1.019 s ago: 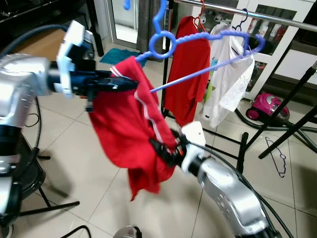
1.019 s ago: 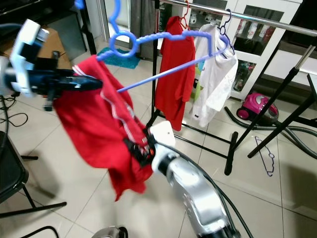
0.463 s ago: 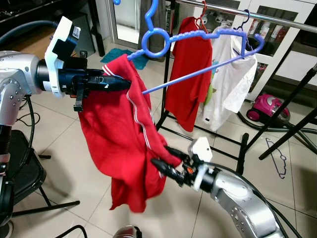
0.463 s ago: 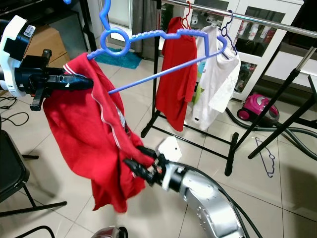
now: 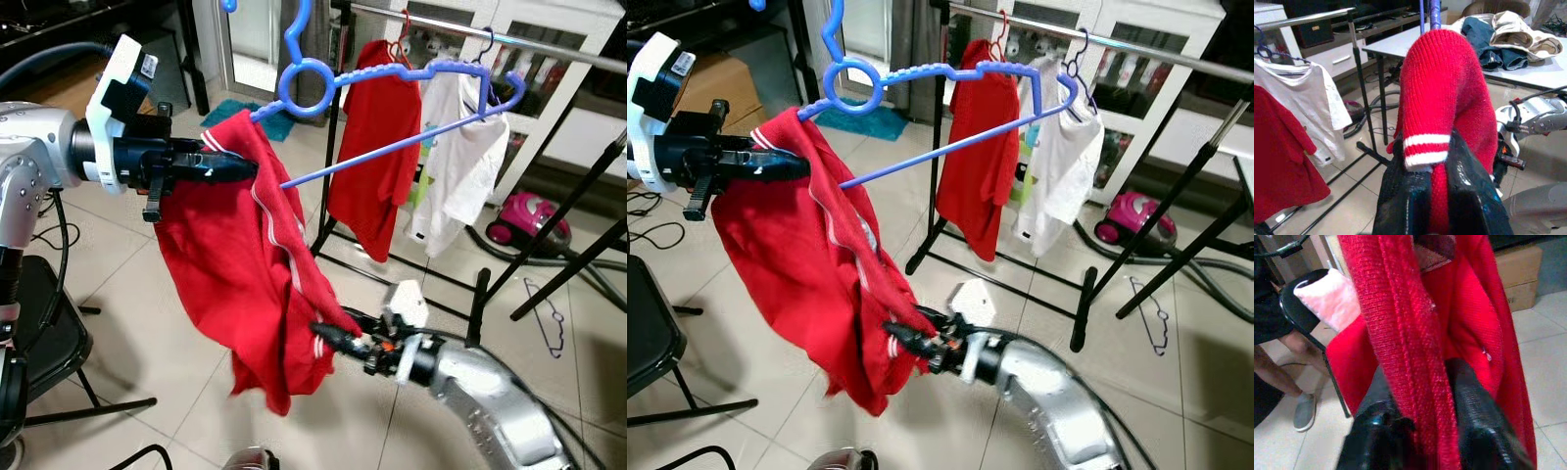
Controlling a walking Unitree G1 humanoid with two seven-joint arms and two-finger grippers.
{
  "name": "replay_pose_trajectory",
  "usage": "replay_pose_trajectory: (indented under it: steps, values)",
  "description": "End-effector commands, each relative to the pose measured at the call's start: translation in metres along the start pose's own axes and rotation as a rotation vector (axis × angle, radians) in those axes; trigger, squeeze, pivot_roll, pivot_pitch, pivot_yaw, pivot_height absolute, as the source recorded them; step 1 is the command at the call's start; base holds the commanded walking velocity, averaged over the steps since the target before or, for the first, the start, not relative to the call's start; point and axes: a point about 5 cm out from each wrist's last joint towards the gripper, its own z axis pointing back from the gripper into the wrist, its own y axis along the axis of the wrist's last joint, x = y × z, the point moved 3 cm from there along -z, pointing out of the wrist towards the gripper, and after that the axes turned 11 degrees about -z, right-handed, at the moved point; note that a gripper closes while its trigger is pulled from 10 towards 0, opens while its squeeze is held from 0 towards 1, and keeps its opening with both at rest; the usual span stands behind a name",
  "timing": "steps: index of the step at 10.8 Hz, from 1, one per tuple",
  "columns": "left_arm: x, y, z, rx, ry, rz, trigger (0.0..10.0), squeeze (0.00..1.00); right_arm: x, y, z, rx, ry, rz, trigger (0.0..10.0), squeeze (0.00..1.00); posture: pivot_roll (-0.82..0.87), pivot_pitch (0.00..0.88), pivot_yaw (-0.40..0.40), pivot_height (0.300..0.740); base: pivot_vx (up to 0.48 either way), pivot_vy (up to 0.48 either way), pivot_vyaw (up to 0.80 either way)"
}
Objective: Hang hanger
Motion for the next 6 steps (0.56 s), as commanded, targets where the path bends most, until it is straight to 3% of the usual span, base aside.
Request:
replay_pose_trajectory:
  steps: [1,2,4,6]
  values:
    - [0.001,0.005,0.006,0.025,0.012,-0.033,0.0,0.0,0.012,0.009,0.01,0.014,-0.025,0.019,0.0,0.0,0.17,0.0,-0.036,0.74,0.0,0.0,0.0]
    - [0.001,0.003,0.006,0.023,0.012,-0.031,0.0,0.0,0.014,0.011,0.011,0.017,-0.029,0.026,0.0,0.0,0.17,0.0,-0.037,0.74,0.0,0.0,0.0]
    - [0.015,-0.013,0.005,0.008,-0.022,0.022,0.0,0.0,0.037,0.03,0.029,0.035,-0.08,0.095,0.0,0.0,0.16,0.0,-0.039,0.74,0.0,0.0,0.0]
    - [0.038,-0.033,-0.002,0.004,-0.082,0.112,0.0,0.0,0.07,0.058,0.051,0.031,-0.199,0.235,0.0,0.0,0.16,0.0,-0.034,0.74,0.0,0.0,0.0]
